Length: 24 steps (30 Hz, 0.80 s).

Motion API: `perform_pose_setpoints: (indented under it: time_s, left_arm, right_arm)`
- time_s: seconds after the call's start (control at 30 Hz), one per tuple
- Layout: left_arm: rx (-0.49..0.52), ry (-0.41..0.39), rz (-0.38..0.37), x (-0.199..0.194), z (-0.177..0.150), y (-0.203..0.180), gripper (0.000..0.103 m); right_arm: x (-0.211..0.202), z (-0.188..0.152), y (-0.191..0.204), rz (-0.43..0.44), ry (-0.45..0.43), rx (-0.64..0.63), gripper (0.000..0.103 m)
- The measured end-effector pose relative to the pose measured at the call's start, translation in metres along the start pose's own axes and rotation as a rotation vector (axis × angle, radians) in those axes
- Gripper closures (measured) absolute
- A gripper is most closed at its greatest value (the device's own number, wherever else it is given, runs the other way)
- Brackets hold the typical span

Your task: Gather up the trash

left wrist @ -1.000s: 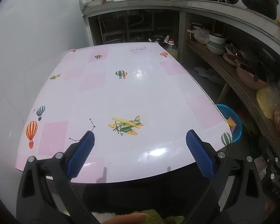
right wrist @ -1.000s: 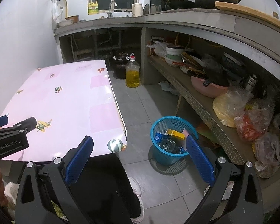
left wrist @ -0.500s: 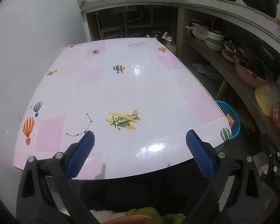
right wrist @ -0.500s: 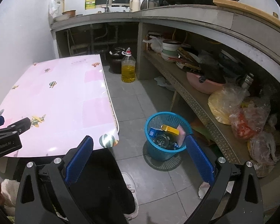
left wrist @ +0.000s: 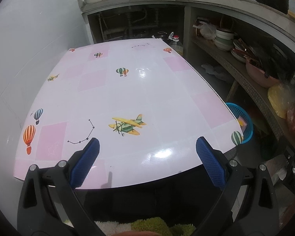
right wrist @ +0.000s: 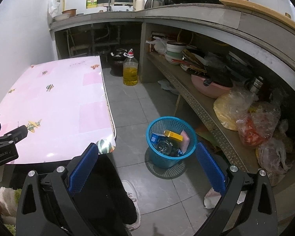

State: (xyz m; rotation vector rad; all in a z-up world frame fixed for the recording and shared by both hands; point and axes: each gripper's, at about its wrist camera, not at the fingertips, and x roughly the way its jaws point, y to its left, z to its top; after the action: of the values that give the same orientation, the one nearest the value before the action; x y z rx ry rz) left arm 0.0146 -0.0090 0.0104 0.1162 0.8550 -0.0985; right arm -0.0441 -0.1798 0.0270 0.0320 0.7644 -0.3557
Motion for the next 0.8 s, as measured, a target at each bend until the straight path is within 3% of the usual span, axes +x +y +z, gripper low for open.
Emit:
perform_pose_setpoints:
  time_s: [0.8]
  left_arm:
    - [0.019,0.008,-0.013,-0.0005,-0.0015,-0.0046,0.009]
  right_arm:
    - [0.0013,0.0001,-0.0067,-0.004,0.001,0.007,0.006]
